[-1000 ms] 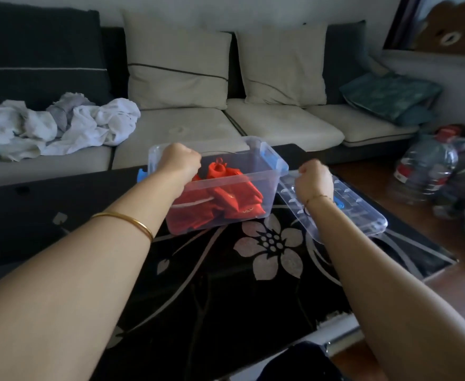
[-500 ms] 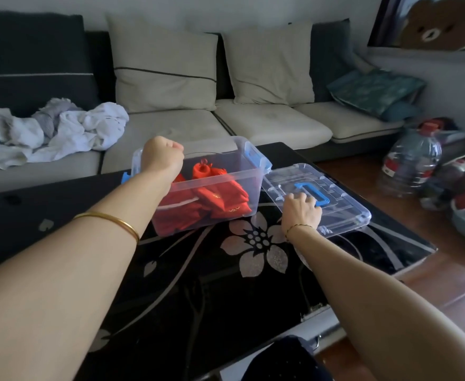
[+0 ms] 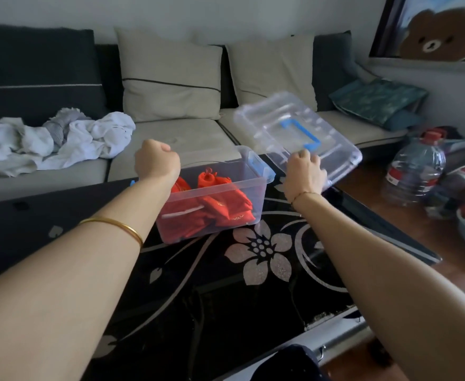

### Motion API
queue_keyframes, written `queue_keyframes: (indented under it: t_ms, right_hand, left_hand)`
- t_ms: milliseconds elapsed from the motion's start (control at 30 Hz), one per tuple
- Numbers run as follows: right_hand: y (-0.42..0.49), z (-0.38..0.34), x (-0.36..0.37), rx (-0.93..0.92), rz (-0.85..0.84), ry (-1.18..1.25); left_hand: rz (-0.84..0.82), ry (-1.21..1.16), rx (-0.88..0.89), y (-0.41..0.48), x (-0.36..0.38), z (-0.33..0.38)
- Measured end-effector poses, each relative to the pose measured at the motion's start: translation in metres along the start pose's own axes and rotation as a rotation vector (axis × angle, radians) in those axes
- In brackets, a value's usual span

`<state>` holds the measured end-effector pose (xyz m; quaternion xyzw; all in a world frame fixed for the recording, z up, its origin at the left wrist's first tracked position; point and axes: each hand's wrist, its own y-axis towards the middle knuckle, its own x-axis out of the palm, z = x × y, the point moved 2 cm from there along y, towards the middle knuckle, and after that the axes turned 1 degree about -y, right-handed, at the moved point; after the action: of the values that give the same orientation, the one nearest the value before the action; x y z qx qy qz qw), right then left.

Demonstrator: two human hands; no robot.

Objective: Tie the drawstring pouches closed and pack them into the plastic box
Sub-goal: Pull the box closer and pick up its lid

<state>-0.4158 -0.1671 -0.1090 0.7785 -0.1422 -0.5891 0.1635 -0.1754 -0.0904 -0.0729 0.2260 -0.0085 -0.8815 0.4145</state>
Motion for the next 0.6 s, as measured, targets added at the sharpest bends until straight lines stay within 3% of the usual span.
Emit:
queue_keyframes:
  t_ms: [100, 267, 500, 600]
  right_hand:
    - [0.009, -0.03, -0.011, -0.254, 0.008, 0.06]
    - [0.002, -0.056, 0.0, -0.483, -0.122, 0.082]
    - [-0.003, -0.053, 0.001, -0.548, -0.25, 0.117]
    - [-0.002, -0.052, 0.003, -0.491, -0.315, 0.191]
  left_hand:
    - [0.182, 0.07, -0.064, -0.001, -0.014, 0.001]
    - [0.238, 0.171, -0.096, -0.004, -0.03, -0.011]
    - [0.029, 0.338, -0.09, 0.004, -0.025, -0.038]
    - [-0.055, 0.399, -0.125, 0.005, -0.021, -0.047]
